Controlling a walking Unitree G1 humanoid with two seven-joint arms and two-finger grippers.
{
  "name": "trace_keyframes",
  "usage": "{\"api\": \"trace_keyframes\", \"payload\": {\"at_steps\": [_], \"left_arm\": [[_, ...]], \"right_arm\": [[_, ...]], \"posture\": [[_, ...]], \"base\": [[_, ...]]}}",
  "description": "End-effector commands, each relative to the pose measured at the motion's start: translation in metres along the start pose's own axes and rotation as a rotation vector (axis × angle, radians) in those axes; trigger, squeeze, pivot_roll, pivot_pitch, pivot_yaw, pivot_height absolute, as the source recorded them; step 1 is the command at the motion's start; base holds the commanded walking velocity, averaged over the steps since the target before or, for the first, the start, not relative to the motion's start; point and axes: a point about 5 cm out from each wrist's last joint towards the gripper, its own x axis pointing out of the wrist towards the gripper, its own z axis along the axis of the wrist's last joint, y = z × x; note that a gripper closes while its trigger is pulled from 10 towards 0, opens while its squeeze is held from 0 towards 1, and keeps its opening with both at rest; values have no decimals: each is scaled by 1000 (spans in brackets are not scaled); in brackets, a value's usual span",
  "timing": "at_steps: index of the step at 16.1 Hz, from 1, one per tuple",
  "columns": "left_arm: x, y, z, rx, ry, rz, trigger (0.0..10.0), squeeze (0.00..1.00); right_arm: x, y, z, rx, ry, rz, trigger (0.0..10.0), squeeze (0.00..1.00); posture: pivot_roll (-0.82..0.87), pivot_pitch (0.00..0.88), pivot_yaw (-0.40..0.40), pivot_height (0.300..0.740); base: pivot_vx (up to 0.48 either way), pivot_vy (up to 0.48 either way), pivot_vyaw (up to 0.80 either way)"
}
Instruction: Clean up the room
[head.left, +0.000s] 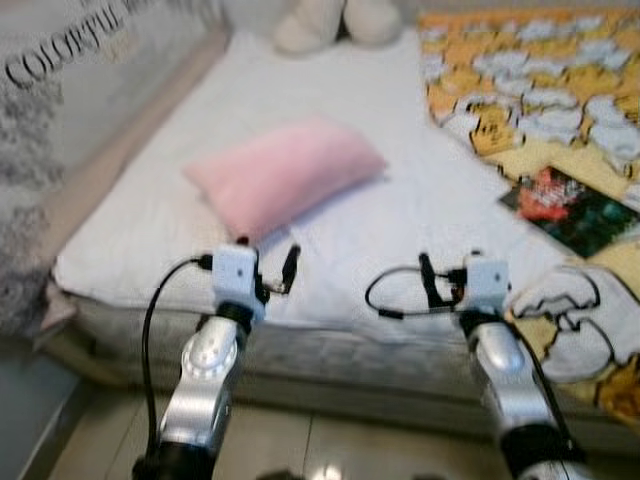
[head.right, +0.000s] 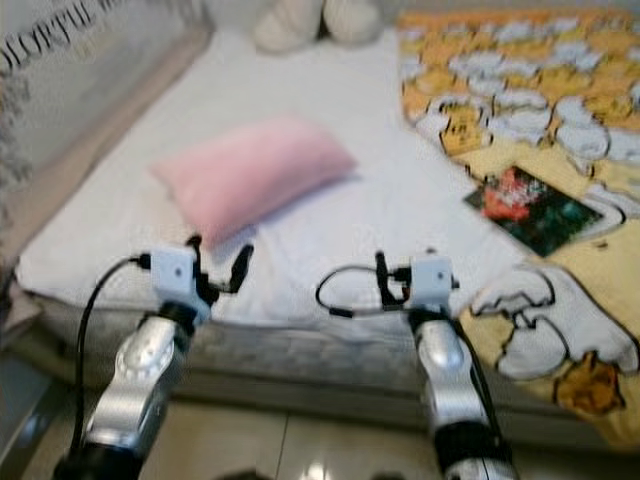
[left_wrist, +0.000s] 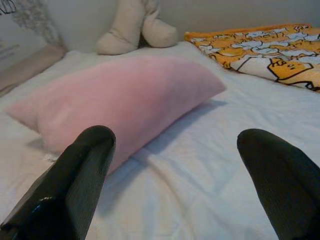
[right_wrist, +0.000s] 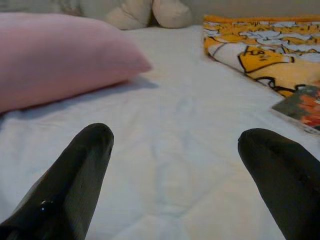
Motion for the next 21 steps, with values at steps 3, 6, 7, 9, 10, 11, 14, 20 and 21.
{"api": "trace_keyframes", "payload": {"at_steps": [3, 6, 7, 9, 10, 11, 14, 20, 21], "left_arm": [[-2, 17, -1, 40, 8, 47, 10000, 0], [-2, 17, 0, 43, 8, 46, 10000, 0], [-2, 18, -1, 61, 14, 47, 10000, 0], [1, 17, 1, 116, 12, 37, 10000, 0], [1, 17, 2, 115, 10, 36, 10000, 0], [1, 19, 3, 116, 3, 40, 10000, 0], [2, 21, 3, 104, 0, 51, 10000, 0], [2, 20, 5, 107, -7, 44, 10000, 0], [2, 20, 5, 107, -9, 42, 10000, 0]], "right_arm": [[3, 17, 2, 11, -11, 51, 10000, 0], [3, 17, 2, 13, -10, 51, 10000, 0], [3, 17, 1, 14, -8, 52, 10000, 0], [3, 18, 1, 12, -5, 56, 10000, 0], [3, 18, 1, 11, -5, 57, 10000, 0], [3, 18, 0, 12, -5, 57, 10000, 0], [4, 19, 0, 12, -6, 58, 10000, 0], [5, 18, 6, -1, -40, 47, 10000, 0], [6, 17, 12, -16, -74, 34, 10000, 0]], "posture": [[-111, 0, 124, 740], [-110, 0, 125, 740], [-109, 0, 125, 740], [-109, 0, 128, 740], [-109, 0, 128, 740], [-109, 0, 130, 740], [-109, 0, 131, 740], [-104, 0, 130, 740], [-106, 0, 131, 740]], "base": [[92, 433, 0], [279, 391, 0], [296, 379, 0], [152, 186, 0], [0, 0, 0], [480, 0, 0], [480, 0, 0], [480, 0, 0], [480, 0, 0]]}}
